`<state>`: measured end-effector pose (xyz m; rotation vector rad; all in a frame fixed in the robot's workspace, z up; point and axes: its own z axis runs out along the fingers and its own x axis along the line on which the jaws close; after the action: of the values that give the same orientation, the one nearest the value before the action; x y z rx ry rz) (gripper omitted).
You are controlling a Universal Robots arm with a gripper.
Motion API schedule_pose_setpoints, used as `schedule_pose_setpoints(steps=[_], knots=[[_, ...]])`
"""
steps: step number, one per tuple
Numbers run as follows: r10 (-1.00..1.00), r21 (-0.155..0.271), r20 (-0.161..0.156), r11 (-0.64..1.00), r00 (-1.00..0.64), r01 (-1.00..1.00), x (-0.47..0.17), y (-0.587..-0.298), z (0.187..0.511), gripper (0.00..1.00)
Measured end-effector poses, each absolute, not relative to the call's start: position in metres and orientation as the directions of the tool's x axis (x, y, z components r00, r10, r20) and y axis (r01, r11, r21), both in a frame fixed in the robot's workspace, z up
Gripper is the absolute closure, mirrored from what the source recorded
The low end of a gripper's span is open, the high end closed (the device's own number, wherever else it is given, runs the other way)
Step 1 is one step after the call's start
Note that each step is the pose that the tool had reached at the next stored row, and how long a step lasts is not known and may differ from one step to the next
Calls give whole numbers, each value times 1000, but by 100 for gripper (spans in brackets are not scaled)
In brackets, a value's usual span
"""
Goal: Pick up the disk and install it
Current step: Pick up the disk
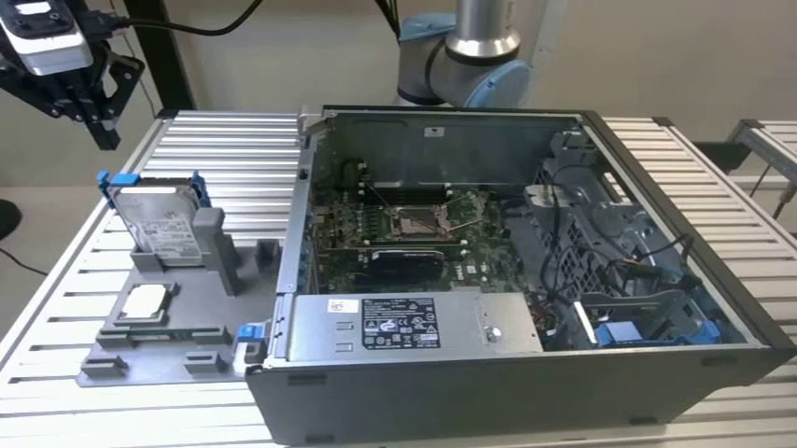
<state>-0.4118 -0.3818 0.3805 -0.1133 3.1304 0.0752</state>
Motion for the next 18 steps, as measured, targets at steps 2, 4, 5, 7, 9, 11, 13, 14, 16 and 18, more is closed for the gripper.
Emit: schedule_pose_setpoints(steps=[2, 4, 5, 7, 9, 11, 13, 14, 16, 18], knots=[[-72, 48, -10, 996, -997, -73, -412, -382, 381, 100], [-73, 48, -10, 996, -997, -73, -412, -382, 381, 100], [-73, 48, -10, 996, -997, -73, -412, -382, 381, 100], [-73, 48, -10, 996, -997, -73, -412, -382, 381, 100], [-73, 48, -10, 996, -997, -73, -412, -382, 381, 100], [-73, 48, -10, 996, -997, -73, -412, -382, 381, 100], [-73, 48, -10, 996, -997, -74, -412, -382, 381, 100], [-75, 48, -10, 996, -997, -75, -412, -382, 381, 100], [-84, 48, -10, 995, -996, -84, -412, -382, 381, 100], [-99, 48, -10, 994, -995, -99, -412, -382, 381, 100]])
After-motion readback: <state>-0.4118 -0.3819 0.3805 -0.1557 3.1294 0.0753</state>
